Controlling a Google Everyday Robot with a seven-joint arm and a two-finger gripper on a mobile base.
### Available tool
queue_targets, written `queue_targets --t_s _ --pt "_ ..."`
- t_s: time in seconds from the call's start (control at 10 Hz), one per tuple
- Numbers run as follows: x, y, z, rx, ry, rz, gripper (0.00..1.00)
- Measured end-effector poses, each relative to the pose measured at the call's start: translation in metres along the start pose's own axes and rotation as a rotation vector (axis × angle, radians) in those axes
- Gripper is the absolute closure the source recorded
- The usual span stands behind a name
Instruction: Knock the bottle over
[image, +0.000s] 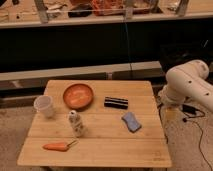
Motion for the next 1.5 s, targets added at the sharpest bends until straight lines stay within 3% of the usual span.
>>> queue_targets --t_s 0.2,0.5,1.0,1.5 --pt "-0.004 0.0 0.0 0.006 0.005 -0.014 0.2" --pt "-0.047 -0.004 -0.002 0.037 0.013 -0.112 0.2" --pt "-0.084 -0.005 -0.004 0.079 0.01 -0.238 0.2" --pt "-0.156 -0.003 -0.004 0.107 0.009 -0.416 0.2"
